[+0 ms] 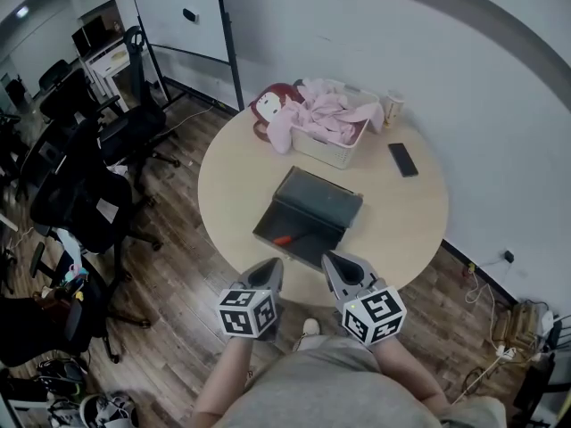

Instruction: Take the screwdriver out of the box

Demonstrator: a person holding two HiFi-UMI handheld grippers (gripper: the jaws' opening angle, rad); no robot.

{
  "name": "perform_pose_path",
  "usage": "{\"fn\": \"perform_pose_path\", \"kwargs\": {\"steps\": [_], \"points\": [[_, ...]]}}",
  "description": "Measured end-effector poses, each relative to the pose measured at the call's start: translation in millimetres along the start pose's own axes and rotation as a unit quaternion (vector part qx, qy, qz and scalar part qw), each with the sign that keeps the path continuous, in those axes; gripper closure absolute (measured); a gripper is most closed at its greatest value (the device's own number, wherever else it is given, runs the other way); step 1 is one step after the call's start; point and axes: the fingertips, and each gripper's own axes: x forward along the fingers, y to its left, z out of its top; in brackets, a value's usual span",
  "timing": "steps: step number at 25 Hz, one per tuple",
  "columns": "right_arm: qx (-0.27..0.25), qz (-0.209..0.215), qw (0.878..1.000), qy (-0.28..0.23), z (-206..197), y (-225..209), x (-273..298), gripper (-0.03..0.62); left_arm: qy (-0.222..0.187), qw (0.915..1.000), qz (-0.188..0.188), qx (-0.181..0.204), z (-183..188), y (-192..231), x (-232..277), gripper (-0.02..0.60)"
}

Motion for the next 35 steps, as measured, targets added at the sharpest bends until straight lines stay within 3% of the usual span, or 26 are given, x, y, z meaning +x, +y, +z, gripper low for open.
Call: {"fn": "perform_pose_path", "kwargs": {"steps": [8, 9, 10, 11, 13, 19, 22, 27, 35], "points": [[0.011, 0.015, 1.000, 0.011, -5.7, -39.8, 25.8, 0.594, 0.044, 0.9990, 0.000, -0.003, -2.0, 14.2, 52.4, 0.575], [0.013, 0.017, 1.000, 0.012, -6.7, -43.3, 29.0, 0.594, 0.055, 0.9985, -0.003, -0.001, -4.1, 15.7, 58.7, 0.566], [0.015, 0.021, 1.000, 0.014, -7.8, -46.4, 32.1, 0.594, 0.068, 0.9977, -0.008, 0.004, -7.0, 16.6, 65.2, 0.518], [0.017, 0.024, 0.999, 0.016, -8.9, -49.2, 35.0, 0.594, 0.082, 0.9964, -0.011, 0.014, -10.3, 17.2, 71.8, 0.467], [0.019, 0.029, 0.999, 0.019, -10.8, -54.1, 40.1, 0.594, 0.113, 0.9925, -0.013, 0.046, -16.6, 19.2, 84.9, 0.431], [0.025, 0.043, 0.998, 0.028, -16.9, -70.0, 54.8, 0.594, 0.196, 0.9719, -0.020, 0.129, -29.5, 29.0, 122.2, 0.413], [0.028, 0.046, 0.998, 0.031, -18.9, -77.4, 59.7, 0.594, 0.254, 0.9502, -0.036, 0.176, -43.0, 33.9, 137.7, 0.405], [0.037, 0.046, 0.998, 0.036, -22.1, -92.8, 64.3, 0.594, 0.327, 0.8988, -0.042, 0.289, -55.5, 49.0, 166.4, 0.402], [0.054, 0.037, 0.997, 0.042, -26.9, -117.1, 68.4, 0.594, 0.421, 0.8326, -0.089, 0.349, -79.1, 53.9, 192.3, 0.402]]}}
